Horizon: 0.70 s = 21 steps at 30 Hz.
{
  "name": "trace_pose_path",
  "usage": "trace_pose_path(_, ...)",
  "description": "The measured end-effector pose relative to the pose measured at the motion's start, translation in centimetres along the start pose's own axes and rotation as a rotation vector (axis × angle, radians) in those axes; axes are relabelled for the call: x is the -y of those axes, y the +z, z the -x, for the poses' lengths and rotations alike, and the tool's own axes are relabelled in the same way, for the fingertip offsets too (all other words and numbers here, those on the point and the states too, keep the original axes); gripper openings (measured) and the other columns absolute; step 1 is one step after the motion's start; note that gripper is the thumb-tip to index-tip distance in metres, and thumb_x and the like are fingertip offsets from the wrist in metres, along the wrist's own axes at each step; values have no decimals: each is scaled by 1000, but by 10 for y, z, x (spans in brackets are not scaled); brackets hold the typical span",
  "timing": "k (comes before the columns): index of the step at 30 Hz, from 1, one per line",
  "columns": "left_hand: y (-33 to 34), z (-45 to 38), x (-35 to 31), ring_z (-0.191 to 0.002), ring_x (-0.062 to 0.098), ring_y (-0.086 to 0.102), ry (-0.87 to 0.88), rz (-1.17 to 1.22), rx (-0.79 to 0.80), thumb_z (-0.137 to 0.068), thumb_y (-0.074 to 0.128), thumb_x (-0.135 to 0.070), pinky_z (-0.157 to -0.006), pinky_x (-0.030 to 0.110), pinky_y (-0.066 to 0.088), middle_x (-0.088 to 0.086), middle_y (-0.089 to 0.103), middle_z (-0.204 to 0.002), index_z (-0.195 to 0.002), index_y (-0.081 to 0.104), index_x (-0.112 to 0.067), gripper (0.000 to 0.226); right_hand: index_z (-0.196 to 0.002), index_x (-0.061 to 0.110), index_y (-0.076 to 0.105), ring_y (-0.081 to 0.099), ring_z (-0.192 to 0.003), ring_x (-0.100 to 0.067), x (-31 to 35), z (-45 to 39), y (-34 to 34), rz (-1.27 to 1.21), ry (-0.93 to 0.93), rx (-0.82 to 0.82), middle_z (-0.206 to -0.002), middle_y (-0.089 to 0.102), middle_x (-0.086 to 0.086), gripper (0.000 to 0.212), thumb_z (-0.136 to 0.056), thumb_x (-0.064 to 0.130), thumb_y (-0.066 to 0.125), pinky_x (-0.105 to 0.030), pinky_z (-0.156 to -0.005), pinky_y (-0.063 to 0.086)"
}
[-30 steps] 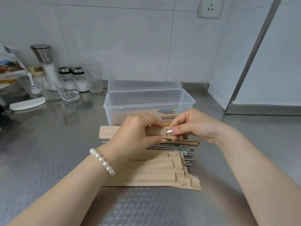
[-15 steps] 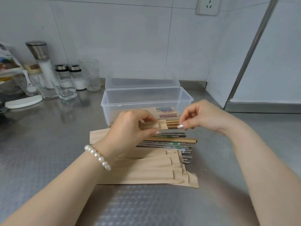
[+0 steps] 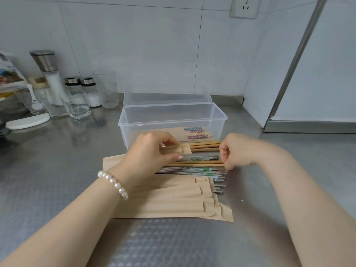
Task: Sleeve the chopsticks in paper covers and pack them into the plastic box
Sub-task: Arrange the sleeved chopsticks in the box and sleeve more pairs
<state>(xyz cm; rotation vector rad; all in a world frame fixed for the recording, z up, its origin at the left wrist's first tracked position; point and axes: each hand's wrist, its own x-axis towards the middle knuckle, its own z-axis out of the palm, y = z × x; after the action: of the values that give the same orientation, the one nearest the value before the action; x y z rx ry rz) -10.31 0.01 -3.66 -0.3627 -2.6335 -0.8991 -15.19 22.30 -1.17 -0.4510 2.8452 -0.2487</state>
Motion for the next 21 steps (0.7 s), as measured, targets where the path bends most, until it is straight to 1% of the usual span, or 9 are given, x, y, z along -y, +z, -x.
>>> trace_pose_path(4, 2, -1, 2, -64, -2, 46, -20, -7, 15, -69, 77, -32, -64, 24, 38, -19, 56, -76, -87, 66, -25, 22, -62, 18, 54, 52, -64, -17, 7, -1, 3, 137, 30, 18, -63, 54, 4, 19, -65, 11, 71, -22, -51, 39)
trace_pose_path(5, 2, -1, 2, -64, -2, 46, -21, -9, 15, -69, 77, -32, -64, 24, 38, -19, 56, -76, -87, 67, -25, 22, -61, 18, 52, 51, -62, -15, 6, -2, 3, 136, 26, 23, -62, 53, 4, 20, -65, 12, 71, -22, -50, 38)
trace_pose_path(7, 1, -1, 2, -62, -2, 46, -24, -5, 11, -68, 78, -31, -61, 18, 37, -19, 55, -74, -87, 67, -24, 23, -58, 18, 52, 47, -57, -13, 2, -2, 2, 65, 0, 20, -59, 52, 4, 21, -65, 11, 71, -22, -49, 36)
trace_pose_path(11, -4, -1, 1, -60, -1, 47, -50, 31, -29, -68, 78, -27, -60, 12, 35, -21, 54, -66, -86, 67, -21, 22, -61, 16, 60, 52, -51, -9, -16, 4, -13, -353, -111, -34, -53, 59, 4, 19, -67, 1, 71, -25, -53, 40)
trace_pose_path(13, -6, -1, 0, -61, 0, 49, -62, 50, -47, -68, 78, -27, -59, 10, 36, -21, 55, -66, -85, 67, -23, 21, -67, 8, 62, 56, -48, -9, -22, 9, -20, -610, -182, -96, -54, 64, -2, 16, -69, -4, 73, -22, -49, 44)
trace_pose_path(15, -8, 0, -1, -64, 2, 52, -62, 74, -62, -68, 79, -28, -61, 10, 38, -20, 57, -70, -85, 67, -24, 22, -70, 2, 60, 58, -47, -11, -28, 10, -24, -931, -228, -184, -55, 66, -6, 12, -73, -7, 67, -19, -46, 46)
trace_pose_path(18, -9, 1, -4, -67, 9, 56, -58, 103, -64, -66, 80, -27, -66, 17, 43, -17, 60, -72, -86, 67, -22, 24, -72, 6, 54, 56, -44, -10, -33, 1, -23, -1395, -253, -352, -52, 64, -3, 13, -84, 1, 55, -17, -43, 44)
trace_pose_path(19, -9, 1, -5, -67, 10, 56, -61, 104, -56, -66, 80, -27, -66, 19, 44, -16, 60, -72, -86, 67, -22, 25, -72, 10, 51, 53, -42, -10, -35, -3, -22, -1501, -231, -434, -48, 60, -1, 17, -88, 6, 52, -17, -41, 41)
trace_pose_path(21, -7, 1, -4, -64, 6, 53, -64, 103, -40, -65, 81, -26, -62, 14, 41, -17, 58, -70, -86, 67, -22, 26, -71, 15, 45, 43, -38, -10, -39, -10, -20, -1625, -161, -600, -43, 52, 1, 24, -94, 16, 48, -16, -38, 31)
